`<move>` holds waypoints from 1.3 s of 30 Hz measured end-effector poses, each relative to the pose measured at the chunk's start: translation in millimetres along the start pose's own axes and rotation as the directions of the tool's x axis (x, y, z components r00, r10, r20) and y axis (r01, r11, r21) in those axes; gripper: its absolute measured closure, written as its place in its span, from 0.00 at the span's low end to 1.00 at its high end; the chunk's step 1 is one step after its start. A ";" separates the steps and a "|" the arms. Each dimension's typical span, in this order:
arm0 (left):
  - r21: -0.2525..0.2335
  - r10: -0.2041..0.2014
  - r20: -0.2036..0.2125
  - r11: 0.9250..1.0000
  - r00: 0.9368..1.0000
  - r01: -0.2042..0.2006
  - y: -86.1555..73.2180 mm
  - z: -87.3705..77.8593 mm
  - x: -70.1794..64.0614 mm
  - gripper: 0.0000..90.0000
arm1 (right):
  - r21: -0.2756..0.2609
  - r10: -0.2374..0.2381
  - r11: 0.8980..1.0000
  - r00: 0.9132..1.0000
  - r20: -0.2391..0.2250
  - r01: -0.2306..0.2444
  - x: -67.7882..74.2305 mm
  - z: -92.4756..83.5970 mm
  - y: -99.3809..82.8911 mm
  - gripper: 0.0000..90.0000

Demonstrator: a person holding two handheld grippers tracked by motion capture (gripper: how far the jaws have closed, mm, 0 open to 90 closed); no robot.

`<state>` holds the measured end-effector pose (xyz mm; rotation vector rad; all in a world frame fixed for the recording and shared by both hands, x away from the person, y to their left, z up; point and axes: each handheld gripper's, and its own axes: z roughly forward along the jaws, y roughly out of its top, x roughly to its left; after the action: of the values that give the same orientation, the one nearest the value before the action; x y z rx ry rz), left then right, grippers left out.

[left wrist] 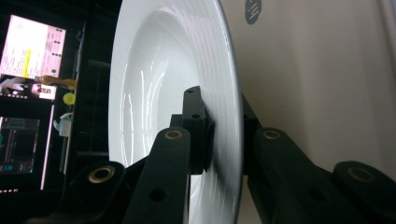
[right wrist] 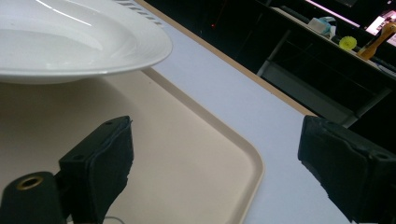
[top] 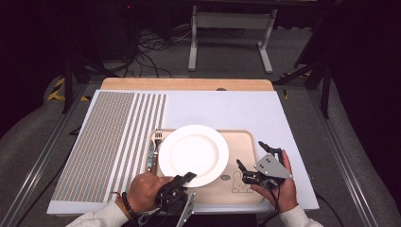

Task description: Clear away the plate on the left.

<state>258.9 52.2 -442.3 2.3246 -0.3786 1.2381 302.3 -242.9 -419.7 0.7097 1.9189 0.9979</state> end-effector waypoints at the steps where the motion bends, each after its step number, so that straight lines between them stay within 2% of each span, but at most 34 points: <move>1: 0.001 0.001 0.007 1.000 1.000 -0.001 0.5 0.9 -1.2 0.91 | 0.001 0.000 1.000 1.000 -0.001 0.000 0.1 0.1 -0.1 0.13; 2: 0.006 0.011 0.014 1.000 1.000 -0.011 1.0 1.7 -2.1 0.91 | 0.001 0.001 1.000 1.000 -0.001 -0.001 0.1 0.2 -0.2 0.13; 4: -0.005 0.002 0.028 1.000 1.000 -0.001 1.2 3.5 -4.8 0.90 | 0.000 0.000 1.000 1.000 -0.002 0.000 0.2 0.2 0.0 0.13; 5: 0.000 0.015 0.033 1.000 0.999 -0.015 1.9 4.5 -5.7 0.90 | 0.001 -0.001 1.000 1.000 -0.001 0.001 0.2 0.1 0.0 0.13; 10: 0.004 0.033 0.050 0.999 0.998 -0.033 2.6 8.6 -9.9 0.90 | 0.001 -0.001 1.000 1.000 -0.003 0.001 0.4 0.0 -0.3 0.13; 18: -0.004 0.029 0.074 1.000 0.997 -0.029 2.1 12.6 -13.1 0.90 | 0.002 -0.001 1.000 1.000 -0.006 0.001 0.1 0.5 -0.5 0.13; 22: -0.006 0.044 0.078 0.999 0.996 -0.044 2.5 15.8 -15.1 0.89 | -0.001 -0.003 1.000 1.000 -0.012 0.003 0.6 0.6 -0.7 0.13; 26: -0.015 0.029 0.090 1.000 0.995 -0.028 2.1 18.6 -15.5 0.90 | -0.001 -0.005 1.000 1.000 -0.014 0.005 0.7 0.8 -0.7 0.13; 28: -0.014 0.031 0.107 0.999 0.994 -0.030 1.8 21.9 -15.8 0.91 | 0.000 -0.004 1.000 1.000 -0.014 0.004 0.6 1.0 -0.9 0.13; 29: -0.005 0.046 0.102 0.999 0.994 -0.046 1.3 25.2 -18.3 0.91 | 0.001 -0.005 1.000 1.000 -0.014 0.006 0.7 1.0 -1.0 0.13; 32: -0.010 0.049 0.101 0.999 0.994 -0.049 0.8 25.6 -18.2 0.92 | 0.001 -0.007 1.000 1.000 -0.016 0.007 0.7 1.1 -1.1 0.13; 34: -0.018 0.028 0.106 1.000 0.994 -0.026 -0.4 25.5 -16.7 0.91 | 0.002 -0.007 1.000 1.000 -0.020 0.007 0.5 1.4 -1.5 0.13; 39: -0.031 0.006 0.116 1.000 0.993 -0.002 -2.3 25.4 -15.6 0.91 | 0.001 -0.010 1.000 1.000 -0.024 0.010 1.3 1.3 -1.3 0.13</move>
<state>269.1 41.0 -468.1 2.3767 -0.4386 1.0946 302.7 -242.1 -421.8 0.6908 1.9422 1.0031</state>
